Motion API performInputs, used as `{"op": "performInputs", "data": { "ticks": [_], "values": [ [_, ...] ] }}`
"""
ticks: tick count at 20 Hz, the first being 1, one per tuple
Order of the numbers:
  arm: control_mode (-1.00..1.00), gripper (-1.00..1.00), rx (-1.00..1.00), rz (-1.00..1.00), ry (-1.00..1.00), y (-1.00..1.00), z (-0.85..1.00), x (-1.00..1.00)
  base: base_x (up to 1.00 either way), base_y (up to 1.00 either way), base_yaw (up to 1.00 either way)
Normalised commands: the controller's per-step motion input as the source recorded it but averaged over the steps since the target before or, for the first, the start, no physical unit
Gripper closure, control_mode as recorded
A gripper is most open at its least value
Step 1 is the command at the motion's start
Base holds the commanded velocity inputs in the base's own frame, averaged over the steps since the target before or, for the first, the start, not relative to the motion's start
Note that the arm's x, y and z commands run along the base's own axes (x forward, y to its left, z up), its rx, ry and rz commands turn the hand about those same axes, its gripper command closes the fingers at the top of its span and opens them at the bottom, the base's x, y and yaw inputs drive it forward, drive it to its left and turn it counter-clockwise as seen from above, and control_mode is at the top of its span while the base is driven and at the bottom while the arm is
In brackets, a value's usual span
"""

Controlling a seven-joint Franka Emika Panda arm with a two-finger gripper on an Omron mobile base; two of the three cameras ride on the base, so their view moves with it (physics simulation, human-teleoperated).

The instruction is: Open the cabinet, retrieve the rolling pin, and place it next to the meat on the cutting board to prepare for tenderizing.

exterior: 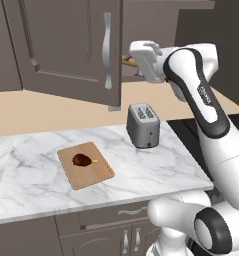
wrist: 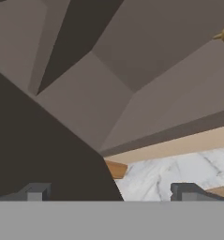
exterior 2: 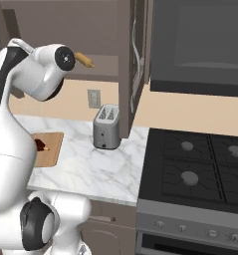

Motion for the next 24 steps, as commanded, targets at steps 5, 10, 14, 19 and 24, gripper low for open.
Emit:
{"op": "performInputs", "data": {
  "ticks": [5,10,14,19,24],
  "values": [
    [-1.00,-1.00,0.01,0.02,0.02,0.36,0.00,0.20,0.00,0.00,0.00],
    [-1.00,-1.00,0.00,0.07,0.00,0.50,0.00,-0.04,0.00,0.00,0.00],
    [-1.00,-1.00,0.00,0.11,0.00,0.64,-0.03,-0.26,0.00,0.00,0.00],
    [-1.00,-1.00,0.00,0.13,0.00,0.69,-0.05,-0.23,0.00,0.00,0.00],
    [-1.00,-1.00,0.00,0.14,-0.01,0.76,-0.06,-0.29,0.00,0.00,0.00]
  ]
}}
